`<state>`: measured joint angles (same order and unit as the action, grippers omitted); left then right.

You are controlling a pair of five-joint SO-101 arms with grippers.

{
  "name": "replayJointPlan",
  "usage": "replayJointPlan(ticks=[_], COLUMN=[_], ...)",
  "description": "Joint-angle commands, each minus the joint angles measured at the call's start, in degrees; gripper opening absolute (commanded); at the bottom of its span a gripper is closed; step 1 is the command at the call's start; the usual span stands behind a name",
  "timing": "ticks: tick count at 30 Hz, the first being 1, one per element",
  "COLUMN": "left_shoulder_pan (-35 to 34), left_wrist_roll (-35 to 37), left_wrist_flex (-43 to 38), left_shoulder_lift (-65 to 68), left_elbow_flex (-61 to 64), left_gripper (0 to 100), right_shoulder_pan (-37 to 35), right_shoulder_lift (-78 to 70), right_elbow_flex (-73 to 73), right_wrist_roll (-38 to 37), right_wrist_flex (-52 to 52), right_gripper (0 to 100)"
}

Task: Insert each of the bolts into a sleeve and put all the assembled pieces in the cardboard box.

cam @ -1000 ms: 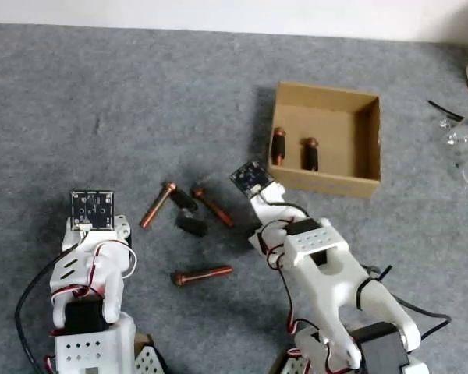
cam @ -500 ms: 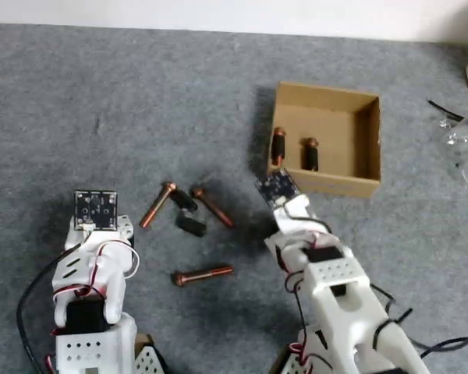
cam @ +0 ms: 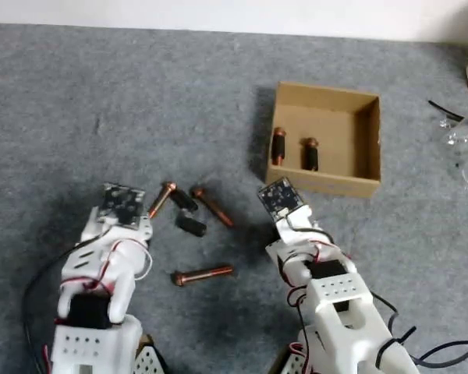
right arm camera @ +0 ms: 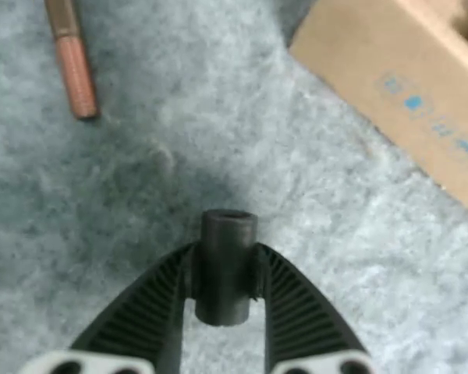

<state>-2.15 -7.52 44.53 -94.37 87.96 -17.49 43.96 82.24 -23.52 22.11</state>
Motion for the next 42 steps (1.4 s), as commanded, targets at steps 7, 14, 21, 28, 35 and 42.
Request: replayJointPlan(ticks=[7,14,21,28,35,42], left_shoulder_pan=[7.8,8.0,4.1,3.0,1.6,1.6], left_wrist_roll=[-9.9,-10.7,-10.7,-10.5,-10.5,-10.4], left_wrist_flex=[-8.3,-9.1,-9.0,-9.0,-9.0,-8.9], left_shoulder_lift=[43.8,68.5,85.0,86.1,86.5,88.7], left_elbow_flex=[-23.0,-36.3,-42.9,-42.9,-42.9,-43.4], left_gripper=[1,7,20,19,19,19], right_shoulder_pan=[0.5,0.4,0.4,0.4,0.5,0.5], right_shoulder_lift=[1.0,0.9,0.9,0.9,0.9,0.9], right_elbow_flex=[-0.2,-0.2,-0.2,-0.2,-0.2,-0.2], right_wrist_roll=[-0.2,-0.3,-0.3,-0.3,-0.3,-0.3], right_wrist_flex=[-4.6,-4.6,-4.6,-4.6,-4.6,-4.6], right_gripper=[0.5,0.5,0.5,0.5,0.5,0.5])
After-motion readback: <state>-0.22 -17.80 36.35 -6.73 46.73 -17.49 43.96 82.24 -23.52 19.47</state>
